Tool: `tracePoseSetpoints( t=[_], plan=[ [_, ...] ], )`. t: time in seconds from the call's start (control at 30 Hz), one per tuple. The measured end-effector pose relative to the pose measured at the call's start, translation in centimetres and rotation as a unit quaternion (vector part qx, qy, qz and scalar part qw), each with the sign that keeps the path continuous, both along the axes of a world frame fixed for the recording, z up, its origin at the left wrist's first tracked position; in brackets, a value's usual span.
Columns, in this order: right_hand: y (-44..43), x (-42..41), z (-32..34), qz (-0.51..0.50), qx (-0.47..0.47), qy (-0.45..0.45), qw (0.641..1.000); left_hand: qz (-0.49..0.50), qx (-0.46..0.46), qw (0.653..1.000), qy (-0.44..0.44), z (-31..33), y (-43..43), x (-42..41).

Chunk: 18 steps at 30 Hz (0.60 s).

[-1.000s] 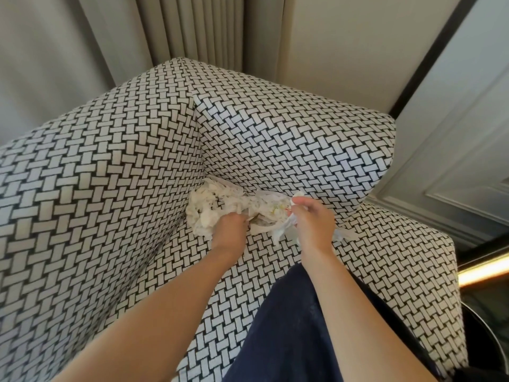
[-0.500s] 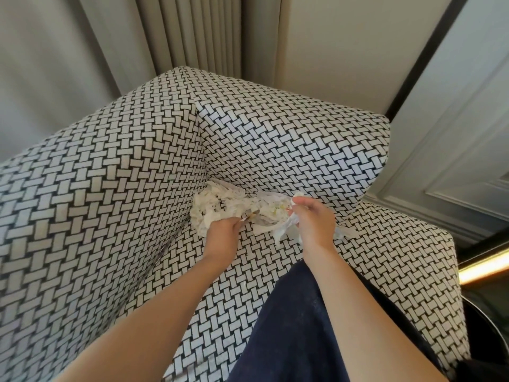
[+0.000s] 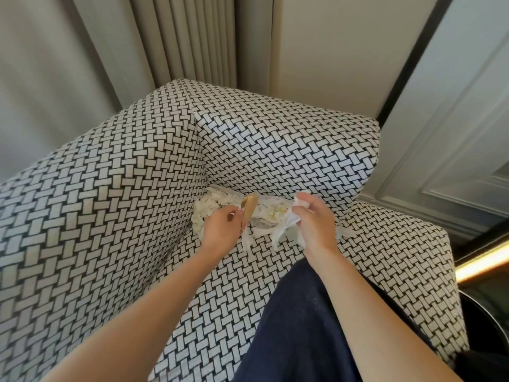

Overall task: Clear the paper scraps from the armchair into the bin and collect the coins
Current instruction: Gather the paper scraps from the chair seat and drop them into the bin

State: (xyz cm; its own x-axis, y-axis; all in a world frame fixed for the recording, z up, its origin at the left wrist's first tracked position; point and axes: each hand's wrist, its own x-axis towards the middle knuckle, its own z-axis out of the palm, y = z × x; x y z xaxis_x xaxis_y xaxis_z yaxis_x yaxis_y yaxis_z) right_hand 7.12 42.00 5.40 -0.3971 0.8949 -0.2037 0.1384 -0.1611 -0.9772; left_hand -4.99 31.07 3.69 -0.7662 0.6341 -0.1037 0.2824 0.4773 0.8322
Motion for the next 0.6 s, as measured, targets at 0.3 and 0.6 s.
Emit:
tracePoseSetpoints(
  t=[0.3, 0.6],
  plan=[
    [1.9, 5.8, 0.9, -0.056, 0.028, 0.022, 0.998, -0.111, 0.008, 0.982, -0.153, 4.5, 3.4, 3.0],
    [5.9, 17.2, 0.8, -0.101, 0.150, -0.133, 0.974, -0.225, -0.047, 0.953, -0.195, 6.7, 9.6, 10.9]
  ],
)
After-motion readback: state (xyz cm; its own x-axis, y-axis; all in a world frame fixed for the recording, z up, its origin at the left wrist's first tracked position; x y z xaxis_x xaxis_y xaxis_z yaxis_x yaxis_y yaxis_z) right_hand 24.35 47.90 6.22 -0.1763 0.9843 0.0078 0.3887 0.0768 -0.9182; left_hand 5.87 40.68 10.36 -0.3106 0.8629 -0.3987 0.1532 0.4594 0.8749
